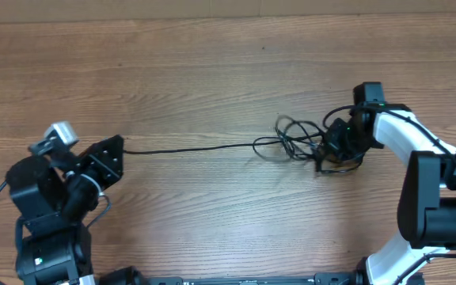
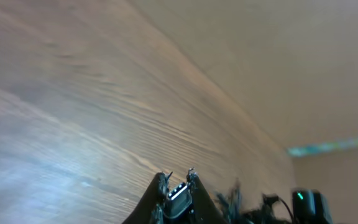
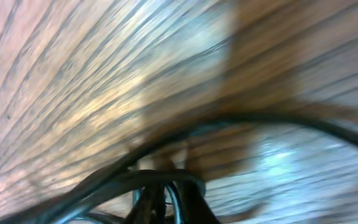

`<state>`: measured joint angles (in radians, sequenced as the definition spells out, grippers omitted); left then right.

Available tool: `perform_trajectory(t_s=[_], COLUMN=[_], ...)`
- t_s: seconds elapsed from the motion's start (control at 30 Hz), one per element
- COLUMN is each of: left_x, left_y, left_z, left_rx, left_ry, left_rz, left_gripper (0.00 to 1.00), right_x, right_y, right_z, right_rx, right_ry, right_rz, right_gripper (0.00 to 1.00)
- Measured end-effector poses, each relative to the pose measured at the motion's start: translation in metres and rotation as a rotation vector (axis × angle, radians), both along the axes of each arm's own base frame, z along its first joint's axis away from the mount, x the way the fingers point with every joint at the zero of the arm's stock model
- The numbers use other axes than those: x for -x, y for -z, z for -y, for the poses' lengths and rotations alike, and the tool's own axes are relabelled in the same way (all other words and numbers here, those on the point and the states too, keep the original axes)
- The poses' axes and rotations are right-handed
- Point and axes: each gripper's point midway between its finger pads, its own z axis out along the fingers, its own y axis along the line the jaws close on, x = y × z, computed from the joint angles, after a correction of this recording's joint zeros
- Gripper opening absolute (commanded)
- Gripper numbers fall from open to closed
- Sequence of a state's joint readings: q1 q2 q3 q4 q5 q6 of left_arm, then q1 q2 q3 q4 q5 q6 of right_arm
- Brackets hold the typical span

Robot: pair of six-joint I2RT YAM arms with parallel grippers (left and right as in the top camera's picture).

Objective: Untangle cables
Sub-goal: 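Pull the grippers apart, stretching one cable leftward from the bundle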

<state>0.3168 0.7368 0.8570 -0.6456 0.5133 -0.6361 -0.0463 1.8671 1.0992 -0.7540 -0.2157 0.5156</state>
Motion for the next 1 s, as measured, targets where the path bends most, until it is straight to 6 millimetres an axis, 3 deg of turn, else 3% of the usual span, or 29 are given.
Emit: perform_trajectory(t_s=[0.23, 0.57, 0.67, 0.87, 1.0], left_x=[0.016, 0.05, 0.056, 0.059, 0.052], left_y=[0.019, 0.05, 0.052, 0.067, 0.081], left_z=[-0.04, -0.089, -0.1, -0.123, -0.126], left_rx=[0.066, 0.26, 0.281, 0.299, 0.319], left_ry=[-0.183, -0.555, -0.625, -0.723, -0.697], left_rz=[-0.099, -0.261, -0.267, -0.327, -0.381], left_gripper=[0.04, 0.04, 0.04, 0.04, 0.04], right_x=[0.002, 0.005, 0.005, 0.015, 0.012], right_y=[-0.001, -0.005, -0.011, -0.029, -0.048], right_z=[0.032, 0.06, 0.075, 0.131, 0.136], right_rx=[-0.007, 0.014, 0.045, 0.119, 0.084], right_ry=[0.094, 0.173, 0.207, 0.359, 0.38], right_rz=[-0.009, -0.001, 0.017, 0.05, 0.106], right_gripper=[0.15, 0.43, 0.56, 0.67, 0.69])
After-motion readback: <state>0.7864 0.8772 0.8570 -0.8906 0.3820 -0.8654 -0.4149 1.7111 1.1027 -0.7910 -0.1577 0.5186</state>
